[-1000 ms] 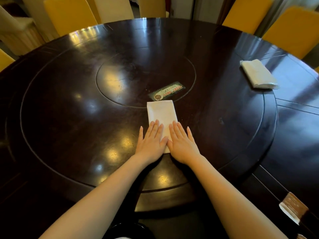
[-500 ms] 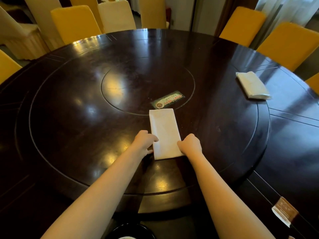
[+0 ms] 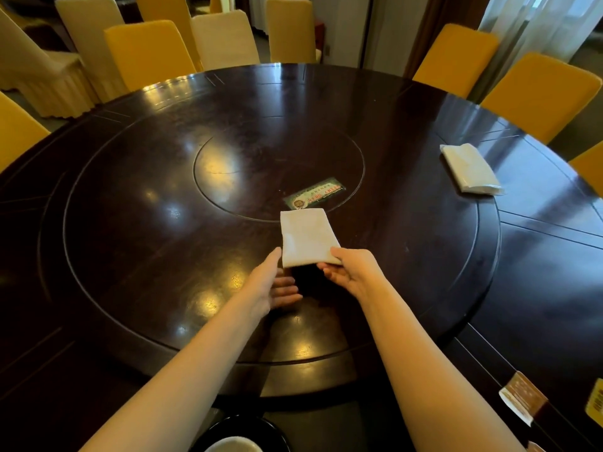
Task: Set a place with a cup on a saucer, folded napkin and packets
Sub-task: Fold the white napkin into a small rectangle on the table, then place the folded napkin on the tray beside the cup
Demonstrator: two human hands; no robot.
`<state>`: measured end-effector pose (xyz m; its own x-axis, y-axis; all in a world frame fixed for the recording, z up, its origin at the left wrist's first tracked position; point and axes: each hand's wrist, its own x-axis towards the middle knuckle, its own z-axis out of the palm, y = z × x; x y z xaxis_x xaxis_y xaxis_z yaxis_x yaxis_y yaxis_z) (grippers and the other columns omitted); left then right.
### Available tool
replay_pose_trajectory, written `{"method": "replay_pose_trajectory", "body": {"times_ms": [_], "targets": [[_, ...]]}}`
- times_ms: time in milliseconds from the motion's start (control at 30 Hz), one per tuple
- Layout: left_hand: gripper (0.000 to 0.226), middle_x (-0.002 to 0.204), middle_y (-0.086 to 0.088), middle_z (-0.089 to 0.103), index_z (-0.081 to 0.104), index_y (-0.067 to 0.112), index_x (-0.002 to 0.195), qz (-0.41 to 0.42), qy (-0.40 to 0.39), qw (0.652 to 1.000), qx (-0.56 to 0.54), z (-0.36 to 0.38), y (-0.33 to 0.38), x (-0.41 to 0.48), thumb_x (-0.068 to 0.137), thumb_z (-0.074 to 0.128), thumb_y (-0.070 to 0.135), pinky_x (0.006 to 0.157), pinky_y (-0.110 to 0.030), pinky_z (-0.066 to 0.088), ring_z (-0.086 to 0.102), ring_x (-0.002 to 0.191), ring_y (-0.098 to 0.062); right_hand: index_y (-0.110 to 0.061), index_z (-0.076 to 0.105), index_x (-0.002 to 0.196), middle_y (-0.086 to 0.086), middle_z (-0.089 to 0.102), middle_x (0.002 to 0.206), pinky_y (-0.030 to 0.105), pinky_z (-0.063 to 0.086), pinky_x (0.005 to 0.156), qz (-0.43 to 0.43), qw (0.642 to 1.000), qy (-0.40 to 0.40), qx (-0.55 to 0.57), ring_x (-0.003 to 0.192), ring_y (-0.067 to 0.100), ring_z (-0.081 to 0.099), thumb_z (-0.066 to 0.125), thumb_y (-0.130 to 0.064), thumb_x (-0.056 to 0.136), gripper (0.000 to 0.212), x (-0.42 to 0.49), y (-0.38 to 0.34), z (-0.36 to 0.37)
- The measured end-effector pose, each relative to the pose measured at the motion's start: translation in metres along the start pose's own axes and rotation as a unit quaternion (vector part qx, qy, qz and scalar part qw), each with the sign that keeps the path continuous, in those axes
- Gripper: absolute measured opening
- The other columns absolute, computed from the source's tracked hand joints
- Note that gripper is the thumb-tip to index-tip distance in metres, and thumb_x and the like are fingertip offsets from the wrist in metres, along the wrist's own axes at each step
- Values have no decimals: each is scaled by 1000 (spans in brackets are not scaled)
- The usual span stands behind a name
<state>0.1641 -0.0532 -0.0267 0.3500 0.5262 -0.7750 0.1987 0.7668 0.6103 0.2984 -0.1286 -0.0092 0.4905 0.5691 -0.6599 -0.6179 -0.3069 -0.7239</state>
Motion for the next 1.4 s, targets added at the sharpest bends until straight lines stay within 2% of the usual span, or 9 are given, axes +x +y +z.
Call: {"method": "replay_pose_trajectory", "body": {"times_ms": [100, 167, 433, 600, 800, 933, 1133, 1233, 1400], "targets": [[77, 112, -35, 60, 45, -6, 115, -95, -211, 949, -214, 2, -14, -2, 84, 44, 65, 77, -59, 52, 63, 97, -48, 6, 51, 99, 15, 59, 67, 17, 46, 35, -15, 999, -25, 35, 37, 10, 60, 50, -5, 94, 12, -16, -4, 3], [78, 108, -32, 64, 52, -1, 118, -45, -280, 920, -272, 9, -13, 4, 86, 34, 68, 79, -63, 51, 64, 93, -48, 7, 52, 100, 14, 58, 68, 17, 45, 35, -17, 999, -37, 28, 35, 8, 58, 51, -5, 94, 13, -27, -2, -2], [46, 103, -10, 63, 59, 13, 113, 51, -220, 952, -207, 21, -2, 24, 93, 41, 50, 91, -40, 44, 61, 92, -27, -4, 60, 102, 10, 66, 75, 19, 49, 44, -9, 997, -52, -63, 48, 8, 62, 56, -14, 92, 15, -70, 47, -60], [29, 113, -16, 62, 53, 7, 119, 69, -213, 962, -158, 24, -6, 8, 93, 48, 21, 95, -49, 46, 60, 104, -32, -8, 66, 101, 5, 67, 72, 19, 50, 50, -17, 996, -21, -80, 52, 6, 59, 60, -15, 90, 15, -91, 85, -99], [16, 82, -11, 75, 58, 4, 104, 84, -223, 969, -62, 28, -11, -26, 89, 52, 7, 61, -34, 59, 72, 76, -22, -12, 62, 98, 10, 72, 95, 34, 58, 63, 17, 991, 3, 132, 78, 21, 72, 60, -14, 89, 10, -132, 118, -124], [21, 89, -6, 72, 63, 9, 106, 94, -238, 963, 86, 29, -16, -41, 87, 55, 11, 68, -30, 59, 71, 78, -17, -17, 54, 95, 13, 67, 101, 42, 57, 69, 17, 980, 40, 195, 85, 27, 69, 53, -16, 93, 2, -160, 140, -126], [41, 114, -11, 63, 57, 11, 126, 81, -298, 899, 311, 33, -46, -45, 85, 57, 12, 89, -32, 47, 60, 99, -21, -17, 53, 97, 11, 65, 103, 37, 57, 69, -4, 969, 146, 199, 91, 25, 66, 54, -17, 93, 4, -205, 186, -144], [34, 120, -16, 61, 63, 14, 119, 64, -306, 868, 387, 23, -62, -37, 85, 59, 8, 98, -38, 41, 58, 106, -26, -16, 53, 97, 9, 65, 103, 32, 56, 61, -2, 963, 195, 185, 90, 22, 65, 56, -17, 92, 5, -219, 212, -144], [29, 101, -4, 68, 68, 20, 108, 76, -304, 805, 504, 10, -84, -43, 81, 66, 7, 80, -28, 48, 63, 90, -16, -20, 54, 90, 7, 65, 99, 29, 58, 57, -9, 952, 245, 185, 87, 20, 67, 55, -10, 92, 11, -236, 259, -131]]}}
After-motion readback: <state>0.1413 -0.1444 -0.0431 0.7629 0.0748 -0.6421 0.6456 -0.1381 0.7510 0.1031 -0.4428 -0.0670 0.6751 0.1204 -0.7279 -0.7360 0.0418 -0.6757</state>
